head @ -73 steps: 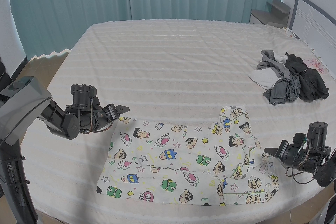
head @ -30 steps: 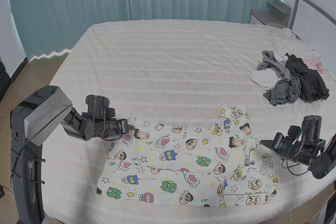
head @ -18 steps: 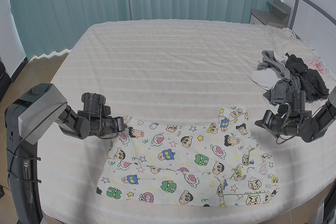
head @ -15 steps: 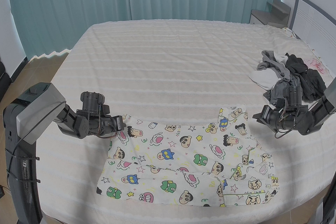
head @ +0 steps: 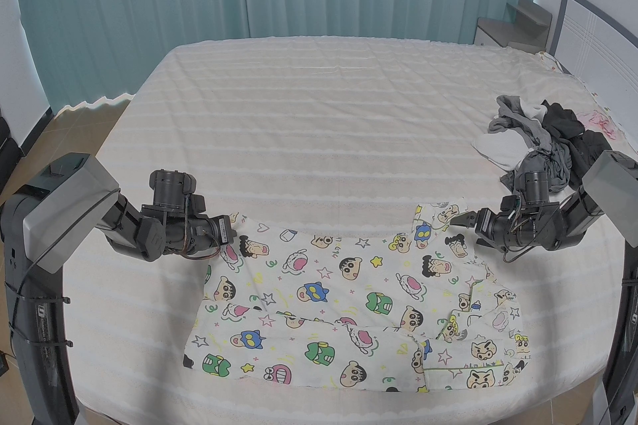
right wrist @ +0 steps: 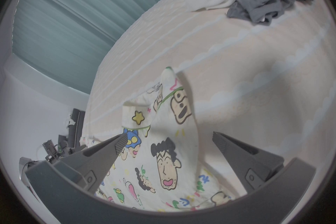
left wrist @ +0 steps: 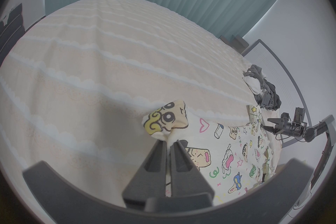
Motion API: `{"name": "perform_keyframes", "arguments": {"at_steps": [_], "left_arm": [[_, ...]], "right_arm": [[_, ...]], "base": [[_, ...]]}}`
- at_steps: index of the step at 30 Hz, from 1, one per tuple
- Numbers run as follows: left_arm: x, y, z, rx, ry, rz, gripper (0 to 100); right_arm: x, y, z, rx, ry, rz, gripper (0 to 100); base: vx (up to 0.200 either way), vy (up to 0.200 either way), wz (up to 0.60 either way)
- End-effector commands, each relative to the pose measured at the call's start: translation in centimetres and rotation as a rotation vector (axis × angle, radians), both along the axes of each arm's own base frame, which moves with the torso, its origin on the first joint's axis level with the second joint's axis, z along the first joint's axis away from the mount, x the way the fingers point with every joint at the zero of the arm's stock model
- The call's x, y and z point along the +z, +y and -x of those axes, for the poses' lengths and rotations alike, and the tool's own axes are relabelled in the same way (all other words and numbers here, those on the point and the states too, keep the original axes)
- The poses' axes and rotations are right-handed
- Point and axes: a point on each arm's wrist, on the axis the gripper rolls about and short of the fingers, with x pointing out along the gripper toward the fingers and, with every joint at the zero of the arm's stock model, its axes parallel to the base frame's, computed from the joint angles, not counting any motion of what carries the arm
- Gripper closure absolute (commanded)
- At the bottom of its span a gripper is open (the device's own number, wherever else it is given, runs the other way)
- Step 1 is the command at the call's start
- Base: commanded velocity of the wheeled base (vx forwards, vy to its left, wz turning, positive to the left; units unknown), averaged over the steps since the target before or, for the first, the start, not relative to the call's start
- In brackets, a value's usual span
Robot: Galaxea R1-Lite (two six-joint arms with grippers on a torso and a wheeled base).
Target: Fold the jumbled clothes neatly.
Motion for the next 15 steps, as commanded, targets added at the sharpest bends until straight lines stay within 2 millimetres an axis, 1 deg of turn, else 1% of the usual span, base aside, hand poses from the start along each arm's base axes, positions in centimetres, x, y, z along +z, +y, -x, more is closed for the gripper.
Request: {"name": "perform_keyframes", "arguments": {"at_steps": [1,7,8,9,11,15], "left_arm": [[0.2,-0.1,0.1,0.000,-0.004,0.002,100],[0.1,-0.1,0.1,-0.001,-0.003,0.001,100],[0.1,-0.1,0.1,0.000,-0.001,0.002,100],[0.1,-0.1,0.1,0.000,-0.001,0.002,100],[0.1,-0.1,0.1,0.000,-0.002,0.002,100],[0.2,-0.1,0.1,-0.001,-0.004,0.001,100]], "right_arm": [[-0.7,0.3,0.0,0.045,0.012,-0.013,0],[-1.0,0.5,-0.5,0.090,0.003,-0.022,0],[-1.0,0.6,-1.2,0.096,-0.012,-0.027,0],[-0.9,0.6,-1.3,0.097,-0.015,-0.028,100],[-0.8,0.5,-1.8,0.098,-0.030,-0.030,100],[-1.4,0.5,-1.9,0.098,0.001,-0.032,100]], "base": [[0.000,0.000,0.00],[0.000,0.000,0.00],[0.000,0.000,0.00],[0.000,0.000,0.00],[0.000,0.000,0.00],[0.000,0.000,0.00]]}}
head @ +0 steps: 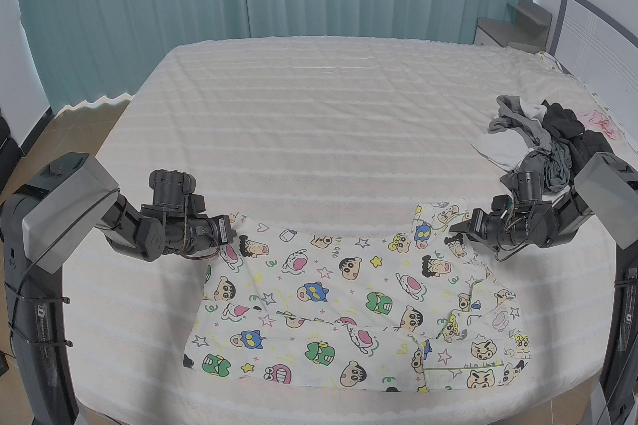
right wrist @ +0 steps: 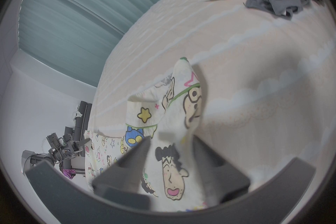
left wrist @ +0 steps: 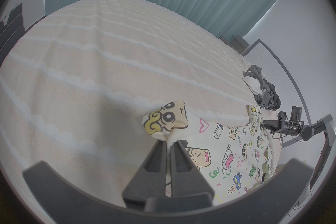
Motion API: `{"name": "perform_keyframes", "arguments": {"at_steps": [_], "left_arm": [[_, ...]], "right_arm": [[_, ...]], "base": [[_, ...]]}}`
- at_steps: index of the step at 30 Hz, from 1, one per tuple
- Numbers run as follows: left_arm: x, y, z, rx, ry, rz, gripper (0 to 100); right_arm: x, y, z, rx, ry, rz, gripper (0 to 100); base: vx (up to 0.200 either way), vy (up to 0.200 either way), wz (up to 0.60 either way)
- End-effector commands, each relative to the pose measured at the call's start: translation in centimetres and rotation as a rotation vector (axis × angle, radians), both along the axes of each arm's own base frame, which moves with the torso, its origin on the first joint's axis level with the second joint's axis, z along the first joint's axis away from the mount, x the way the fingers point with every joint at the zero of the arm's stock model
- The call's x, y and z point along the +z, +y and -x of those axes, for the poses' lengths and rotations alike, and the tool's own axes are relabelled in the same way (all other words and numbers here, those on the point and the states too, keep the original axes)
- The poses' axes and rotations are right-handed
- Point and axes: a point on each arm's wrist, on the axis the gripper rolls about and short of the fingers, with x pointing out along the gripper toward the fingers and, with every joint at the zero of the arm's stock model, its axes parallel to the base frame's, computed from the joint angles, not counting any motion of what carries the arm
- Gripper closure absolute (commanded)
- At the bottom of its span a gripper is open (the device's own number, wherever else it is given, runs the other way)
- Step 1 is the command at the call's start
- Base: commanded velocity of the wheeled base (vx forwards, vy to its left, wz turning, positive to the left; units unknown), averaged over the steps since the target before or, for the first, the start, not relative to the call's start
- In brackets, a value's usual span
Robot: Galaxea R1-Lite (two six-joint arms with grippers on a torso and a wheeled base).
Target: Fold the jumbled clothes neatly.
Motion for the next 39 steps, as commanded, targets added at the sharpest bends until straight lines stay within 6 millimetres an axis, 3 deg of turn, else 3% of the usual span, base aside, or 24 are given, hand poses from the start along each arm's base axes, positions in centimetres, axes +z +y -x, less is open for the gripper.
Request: {"name": "perform_keyframes", "arguments": {"at_steps": [1,15,27,39], "left_arm": [[0.1,0.0,0.0,0.000,-0.004,0.000,100],[2.4,0.0,1.0,-0.004,-0.047,0.002,100],[2.1,0.1,2.2,-0.008,-0.122,0.012,100],[2.0,0.3,4.2,-0.014,-0.151,0.017,100]], "right_arm": [[-0.5,0.0,-0.5,0.002,0.003,-0.005,100],[1.1,-2.0,1.0,-0.043,-0.102,-0.028,100],[2.4,-2.8,2.5,-0.075,-0.223,-0.112,100],[4.8,-3.2,6.5,0.052,-0.241,-0.185,100]], "base": [[0.000,0.000,0.00],[0.000,0.000,0.00],[0.000,0.000,0.00],[0.000,0.000,0.00]]}}
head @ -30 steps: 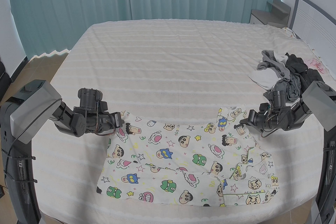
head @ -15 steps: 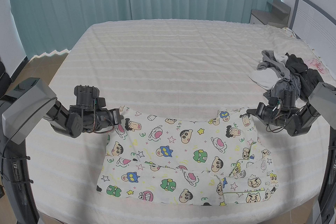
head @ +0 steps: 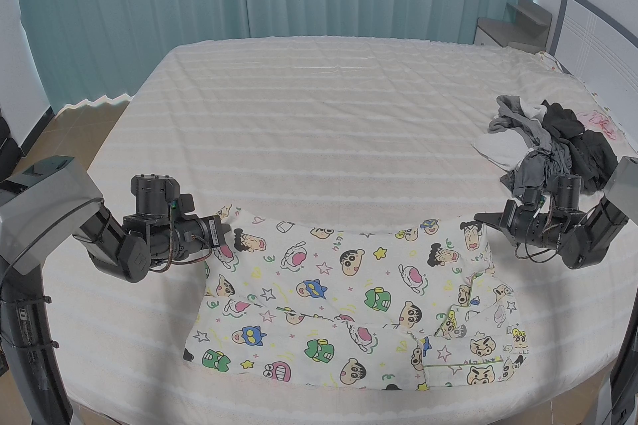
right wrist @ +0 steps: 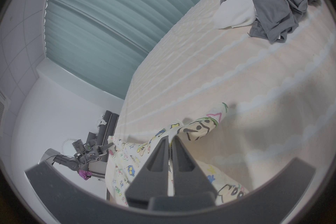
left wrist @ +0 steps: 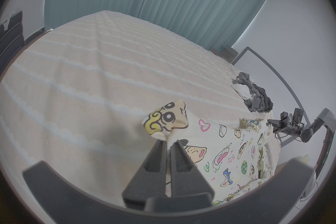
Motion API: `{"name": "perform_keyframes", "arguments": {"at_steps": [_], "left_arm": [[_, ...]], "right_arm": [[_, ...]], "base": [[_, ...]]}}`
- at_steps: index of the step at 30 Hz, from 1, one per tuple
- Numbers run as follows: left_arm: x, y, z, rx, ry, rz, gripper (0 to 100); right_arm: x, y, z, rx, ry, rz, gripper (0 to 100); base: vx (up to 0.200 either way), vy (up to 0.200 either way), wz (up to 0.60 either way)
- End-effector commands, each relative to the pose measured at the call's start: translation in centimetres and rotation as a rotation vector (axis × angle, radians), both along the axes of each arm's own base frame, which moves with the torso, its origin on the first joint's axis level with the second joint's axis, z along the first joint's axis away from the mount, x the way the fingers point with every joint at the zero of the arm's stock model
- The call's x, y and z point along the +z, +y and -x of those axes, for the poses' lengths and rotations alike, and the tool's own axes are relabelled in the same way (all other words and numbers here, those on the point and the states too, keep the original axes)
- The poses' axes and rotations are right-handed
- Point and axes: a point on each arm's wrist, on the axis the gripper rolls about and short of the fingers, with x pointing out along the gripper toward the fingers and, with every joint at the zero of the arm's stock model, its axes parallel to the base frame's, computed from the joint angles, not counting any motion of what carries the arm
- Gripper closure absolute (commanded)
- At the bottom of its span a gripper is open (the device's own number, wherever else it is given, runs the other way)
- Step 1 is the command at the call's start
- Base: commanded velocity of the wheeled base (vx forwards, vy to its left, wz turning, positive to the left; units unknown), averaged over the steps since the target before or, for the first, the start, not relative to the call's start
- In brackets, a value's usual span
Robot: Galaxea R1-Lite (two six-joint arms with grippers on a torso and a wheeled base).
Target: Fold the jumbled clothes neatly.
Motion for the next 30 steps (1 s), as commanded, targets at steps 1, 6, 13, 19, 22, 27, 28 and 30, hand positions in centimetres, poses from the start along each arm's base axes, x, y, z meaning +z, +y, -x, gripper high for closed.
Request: {"name": "perform_keyframes", "arguments": {"at_steps": [1,6,13,19,22,27,28,30], "left_arm": [[0.4,0.1,0.9,-0.004,-0.009,0.001,100],[0.1,0.1,1.6,-0.014,-0.037,0.002,100],[-0.4,-0.3,3.0,-0.034,-0.137,0.020,100],[-1.0,-0.9,3.1,-0.041,-0.173,0.024,100],[-1.2,-0.9,3.1,-0.041,-0.168,0.024,100],[-1.5,-0.8,3.5,-0.042,-0.152,0.020,100],[-1.5,-0.8,3.5,-0.042,-0.152,0.020,100],[-2.1,-0.6,4.3,-0.046,-0.126,0.017,100]], "right_arm": [[1.8,-0.2,2.2,0.038,-0.032,-0.018,100],[2.1,-0.6,3.7,0.067,-0.024,-0.029,100],[1.6,-1.2,6.8,0.137,-0.015,-0.014,100],[1.6,-1.3,7.4,0.142,-0.010,-0.015,100],[1.5,-1.2,7.4,0.144,-0.009,-0.016,100],[1.2,-1.2,7.9,0.142,0.006,-0.016,100],[1.2,-1.2,7.9,0.142,0.006,-0.016,100],[0.9,-1.2,8.7,0.154,0.009,0.004,100]], "base": [[0.000,0.000,0.00],[0.000,0.000,0.00],[0.000,0.000,0.00],[0.000,0.000,0.00],[0.000,0.000,0.00],[0.000,0.000,0.00],[0.000,0.000,0.00],[0.000,0.000,0.00]]}}
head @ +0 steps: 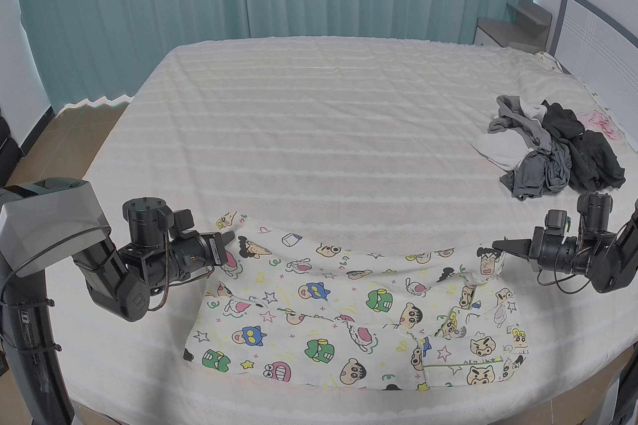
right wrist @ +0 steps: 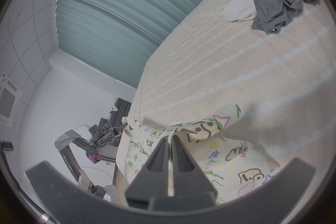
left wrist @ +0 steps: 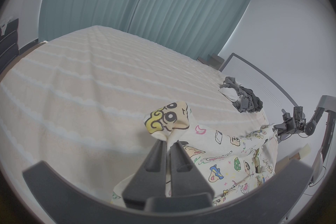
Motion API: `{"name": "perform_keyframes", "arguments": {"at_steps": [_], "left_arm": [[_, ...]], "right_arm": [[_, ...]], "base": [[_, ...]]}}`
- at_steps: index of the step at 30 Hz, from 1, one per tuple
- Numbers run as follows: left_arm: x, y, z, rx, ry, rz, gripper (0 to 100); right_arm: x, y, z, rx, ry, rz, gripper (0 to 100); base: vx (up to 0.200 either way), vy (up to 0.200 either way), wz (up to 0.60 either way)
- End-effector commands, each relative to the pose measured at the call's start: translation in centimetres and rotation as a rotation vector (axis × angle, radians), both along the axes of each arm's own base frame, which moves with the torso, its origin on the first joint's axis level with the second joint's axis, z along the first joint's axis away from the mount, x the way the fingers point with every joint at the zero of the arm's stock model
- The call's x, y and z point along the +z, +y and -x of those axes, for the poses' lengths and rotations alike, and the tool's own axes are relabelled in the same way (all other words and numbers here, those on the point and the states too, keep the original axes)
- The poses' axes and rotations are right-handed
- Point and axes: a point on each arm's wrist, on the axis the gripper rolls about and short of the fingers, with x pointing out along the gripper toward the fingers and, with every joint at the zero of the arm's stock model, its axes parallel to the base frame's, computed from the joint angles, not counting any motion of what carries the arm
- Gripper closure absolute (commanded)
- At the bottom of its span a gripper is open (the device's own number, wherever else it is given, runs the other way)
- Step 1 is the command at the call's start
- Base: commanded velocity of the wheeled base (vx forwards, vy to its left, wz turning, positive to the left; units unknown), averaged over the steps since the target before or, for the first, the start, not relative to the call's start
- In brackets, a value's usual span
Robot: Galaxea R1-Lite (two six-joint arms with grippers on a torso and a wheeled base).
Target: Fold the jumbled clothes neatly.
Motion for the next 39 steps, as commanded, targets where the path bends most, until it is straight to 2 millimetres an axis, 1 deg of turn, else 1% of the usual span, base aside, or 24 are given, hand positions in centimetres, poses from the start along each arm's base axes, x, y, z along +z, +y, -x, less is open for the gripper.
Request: {"name": "perform_keyframes", "arguments": {"at_steps": [1,8,12,15,22,23,24,26,30,35,39], "left_arm": [[-0.8,0.2,0.9,-0.004,0.034,-0.006,100],[-1.3,0.4,1.9,-0.003,0.022,-0.005,100],[-1.9,0.5,2.6,-0.006,0.050,-0.011,100],[-2.2,0.6,3.1,-0.006,0.064,-0.014,100],[-4.7,0.8,4.2,-0.020,0.113,-0.052,100],[-4.8,0.8,4.2,-0.021,0.112,-0.055,100],[-5.5,0.8,4.4,-0.022,0.117,-0.065,100],[-6.2,0.9,4.6,-0.022,0.120,-0.065,100],[-7.0,0.9,4.9,-0.024,0.130,-0.061,100],[-7.0,0.9,5.1,-0.019,0.138,-0.052,100],[-7.2,1.0,5.6,-0.019,0.159,-0.057,100]], "right_arm": [[-0.3,0.1,0.9,0.009,0.008,0.015,100],[-2.4,0.2,3.3,0.057,0.032,0.087,100],[-3.3,0.2,4.5,0.077,0.048,0.118,100],[-4.1,0.1,5.1,0.084,0.065,0.144,100],[-6.2,0.3,6.5,0.108,0.107,0.229,100],[-6.2,0.3,6.5,0.111,0.107,0.232,100],[-6.5,0.3,6.7,0.121,0.106,0.247,100],[-6.7,0.3,6.8,0.123,0.114,0.251,100],[-6.9,0.3,7.2,0.123,0.130,0.252,100],[-7.2,0.4,7.6,0.126,0.147,0.253,100],[-7.8,0.4,7.8,0.114,0.179,0.282,100]], "base": [[0.000,0.000,0.00],[0.000,0.000,0.00],[0.000,0.000,0.00],[0.000,0.000,0.00],[0.000,0.000,0.00],[0.000,0.000,0.00],[0.000,0.000,0.00],[0.000,0.000,0.00],[0.000,0.000,0.00],[0.000,0.000,0.00],[0.000,0.000,0.00]]}}
